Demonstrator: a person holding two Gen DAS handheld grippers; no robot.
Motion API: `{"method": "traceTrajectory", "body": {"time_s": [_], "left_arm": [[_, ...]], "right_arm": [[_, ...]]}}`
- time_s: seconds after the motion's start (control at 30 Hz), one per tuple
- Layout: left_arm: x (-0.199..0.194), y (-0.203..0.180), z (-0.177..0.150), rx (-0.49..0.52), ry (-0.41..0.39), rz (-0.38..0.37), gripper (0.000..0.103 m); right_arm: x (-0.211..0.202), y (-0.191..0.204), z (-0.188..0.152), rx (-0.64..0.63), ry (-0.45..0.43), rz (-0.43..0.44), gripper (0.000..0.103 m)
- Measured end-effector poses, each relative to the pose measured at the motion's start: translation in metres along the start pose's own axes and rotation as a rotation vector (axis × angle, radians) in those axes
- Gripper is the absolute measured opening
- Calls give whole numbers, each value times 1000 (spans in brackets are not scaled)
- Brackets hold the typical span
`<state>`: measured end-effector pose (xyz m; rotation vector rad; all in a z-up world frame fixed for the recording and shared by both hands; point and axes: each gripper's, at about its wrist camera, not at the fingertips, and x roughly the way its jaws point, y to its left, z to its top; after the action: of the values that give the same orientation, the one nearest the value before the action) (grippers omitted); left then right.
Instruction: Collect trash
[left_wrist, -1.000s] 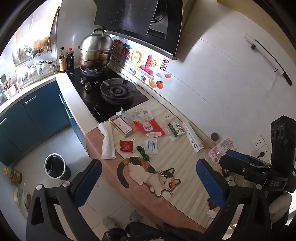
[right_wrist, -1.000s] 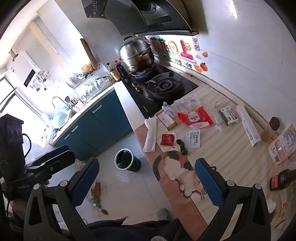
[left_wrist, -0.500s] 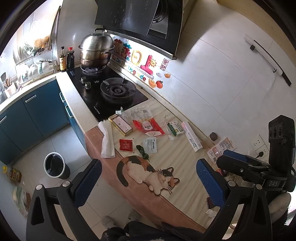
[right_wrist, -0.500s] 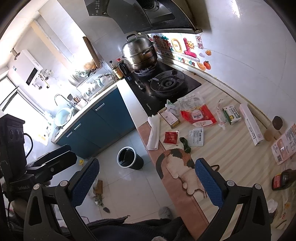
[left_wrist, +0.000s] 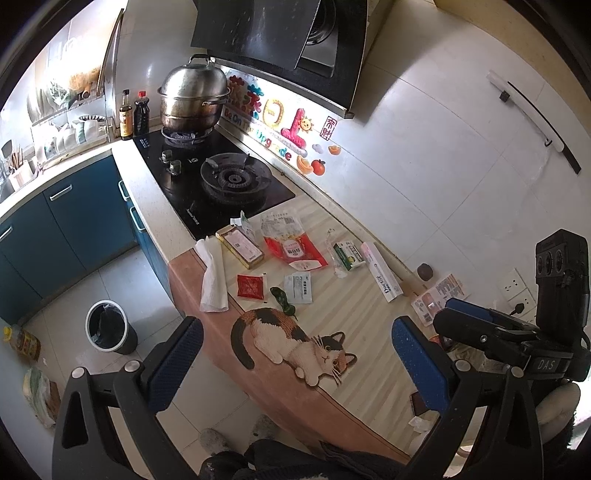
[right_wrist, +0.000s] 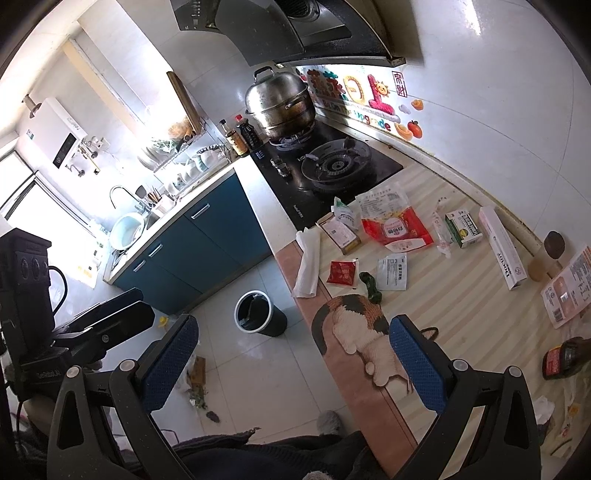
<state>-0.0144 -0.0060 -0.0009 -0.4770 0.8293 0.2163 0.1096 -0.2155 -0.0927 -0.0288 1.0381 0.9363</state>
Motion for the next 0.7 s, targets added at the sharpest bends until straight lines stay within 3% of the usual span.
{"method": "traceTrajectory", "body": {"time_s": [0.7], "left_arm": [[4,1,3,-13,9,-11,103]], "right_arm": [[1,-3,1,1,8,0,103]]}}
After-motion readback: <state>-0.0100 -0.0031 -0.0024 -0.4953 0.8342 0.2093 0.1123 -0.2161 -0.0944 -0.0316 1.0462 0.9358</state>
